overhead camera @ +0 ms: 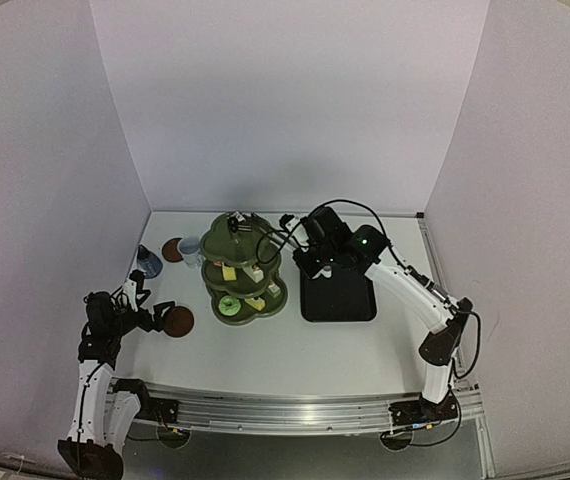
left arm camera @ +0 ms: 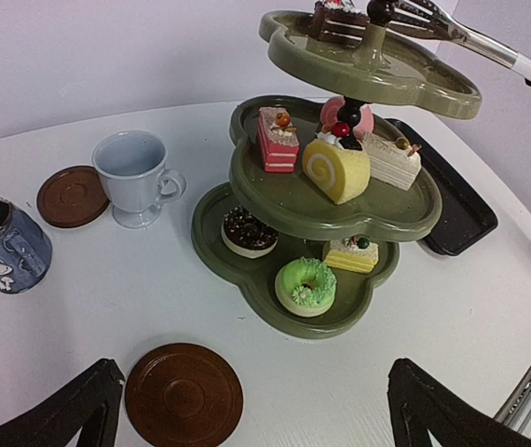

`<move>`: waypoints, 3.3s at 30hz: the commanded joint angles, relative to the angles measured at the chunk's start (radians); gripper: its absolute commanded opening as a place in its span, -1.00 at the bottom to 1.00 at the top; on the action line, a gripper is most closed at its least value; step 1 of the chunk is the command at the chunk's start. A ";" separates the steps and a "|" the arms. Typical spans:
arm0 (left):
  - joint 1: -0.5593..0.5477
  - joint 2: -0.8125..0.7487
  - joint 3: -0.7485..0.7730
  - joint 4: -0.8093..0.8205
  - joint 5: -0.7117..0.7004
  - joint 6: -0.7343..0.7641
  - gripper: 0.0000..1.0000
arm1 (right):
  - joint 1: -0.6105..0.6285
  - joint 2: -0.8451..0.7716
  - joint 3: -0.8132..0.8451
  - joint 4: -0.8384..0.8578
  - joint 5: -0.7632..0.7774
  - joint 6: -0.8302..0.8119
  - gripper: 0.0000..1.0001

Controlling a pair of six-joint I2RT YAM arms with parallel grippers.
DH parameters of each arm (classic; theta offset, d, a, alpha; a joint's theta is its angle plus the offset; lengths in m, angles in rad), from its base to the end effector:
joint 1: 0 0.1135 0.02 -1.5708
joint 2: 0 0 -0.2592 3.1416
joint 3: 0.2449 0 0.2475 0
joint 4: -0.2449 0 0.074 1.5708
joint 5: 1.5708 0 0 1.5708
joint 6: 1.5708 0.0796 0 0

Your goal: Serve the afternoon tea

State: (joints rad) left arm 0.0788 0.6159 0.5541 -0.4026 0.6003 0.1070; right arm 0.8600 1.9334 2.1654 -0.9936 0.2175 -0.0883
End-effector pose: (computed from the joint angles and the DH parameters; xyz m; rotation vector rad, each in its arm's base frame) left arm 0.1797 -0.0309 0.2457 0.3994 1.9407 -0.4883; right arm 0.3012 0.3235 0.3648 -0.9593 2.1060 0.1387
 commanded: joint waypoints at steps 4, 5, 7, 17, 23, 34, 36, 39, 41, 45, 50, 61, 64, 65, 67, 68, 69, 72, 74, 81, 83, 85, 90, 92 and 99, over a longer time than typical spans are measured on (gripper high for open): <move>0.004 0.003 0.016 0.011 0.015 0.015 0.99 | 0.003 -0.133 0.023 0.086 0.056 0.079 -0.47; 0.003 0.004 0.016 0.011 0.016 0.015 0.99 | 0.002 -0.142 0.019 0.098 0.053 0.080 -0.47; 0.003 0.006 0.017 0.012 0.018 0.015 0.99 | 0.001 -0.157 0.015 0.113 0.049 0.109 -0.46; 0.003 -0.001 0.017 0.011 0.018 0.014 0.99 | -0.102 -0.297 -0.193 0.122 0.118 0.236 -0.43; 0.003 0.003 0.017 0.012 0.021 0.012 0.99 | -0.170 -0.364 -0.456 0.121 0.095 0.286 -0.41; 0.004 0.001 0.018 0.006 0.017 0.010 0.99 | -0.179 -0.269 -0.688 0.126 0.067 0.306 -0.40; 0.002 0.002 0.018 0.007 0.015 0.012 0.99 | -0.180 -0.246 -0.701 0.131 0.055 0.304 -0.40; 0.002 0.003 0.018 0.007 0.015 0.012 0.99 | -0.180 -0.216 -0.715 0.134 0.039 0.301 -0.39; 0.004 0.003 0.018 0.006 0.015 0.014 0.99 | -0.181 -0.201 -0.722 0.136 0.030 0.300 -0.39; 0.004 0.004 0.018 0.007 0.015 0.015 0.99 | -0.185 -0.177 -0.741 0.139 0.003 0.294 -0.38; 0.003 0.005 0.018 0.007 0.015 0.017 0.99 | -0.187 -0.150 -0.745 0.145 0.000 0.278 -0.37; 0.003 0.003 0.018 0.005 0.015 0.017 0.99 | -0.187 -0.080 -0.690 0.163 0.025 0.226 -0.35; 0.003 0.000 0.018 0.004 0.014 0.019 0.99 | -0.187 -0.068 -0.675 0.170 0.039 0.216 -0.35; 0.003 0.000 0.018 0.004 0.013 0.020 0.99 | -0.187 -0.064 -0.672 0.173 0.045 0.213 -0.35; 0.003 0.001 0.018 0.004 0.014 0.020 0.99 | -0.187 -0.054 -0.659 0.178 0.046 0.207 -0.35; 0.003 0.002 0.018 0.004 0.014 0.020 0.99 | -0.187 -0.048 -0.651 0.180 0.045 0.204 -0.35; 0.004 0.002 0.018 0.004 0.014 0.020 0.99 | -0.187 -0.042 -0.641 0.181 0.046 0.202 -0.35; 0.003 0.001 0.018 0.003 0.014 0.022 0.99 | -0.187 -0.024 -0.615 0.183 0.052 0.193 -0.35; 0.004 0.001 0.018 0.003 0.012 0.023 0.99 | -0.187 -0.008 -0.597 0.183 0.051 0.186 -0.35; 0.004 0.001 0.018 0.002 0.009 0.024 0.99 | -0.187 0.037 -0.547 0.182 0.061 0.206 -0.49; 0.003 0.001 0.018 0.002 0.007 0.025 0.99 | -0.187 0.043 -0.543 0.182 0.066 0.218 -0.60; 0.003 0.002 0.018 0.002 0.007 0.025 0.99 | -0.186 0.048 -0.541 0.182 0.067 0.229 -0.72; 0.003 0.006 0.019 0.002 0.007 0.025 0.99 | -0.187 0.054 -0.540 0.181 0.069 0.248 -0.98; 0.004 0.006 0.020 0.002 0.008 0.026 0.99 | -0.187 0.048 -0.543 0.182 0.066 0.252 -1.00; 0.003 0.005 0.020 0.005 0.007 0.026 0.99 | -0.187 -0.018 -0.578 0.183 0.055 0.267 -1.00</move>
State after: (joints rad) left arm 0.0788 0.6182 0.5541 -0.4030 0.6018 0.1158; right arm 0.6727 1.9728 1.5841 -0.8455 0.2802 0.1584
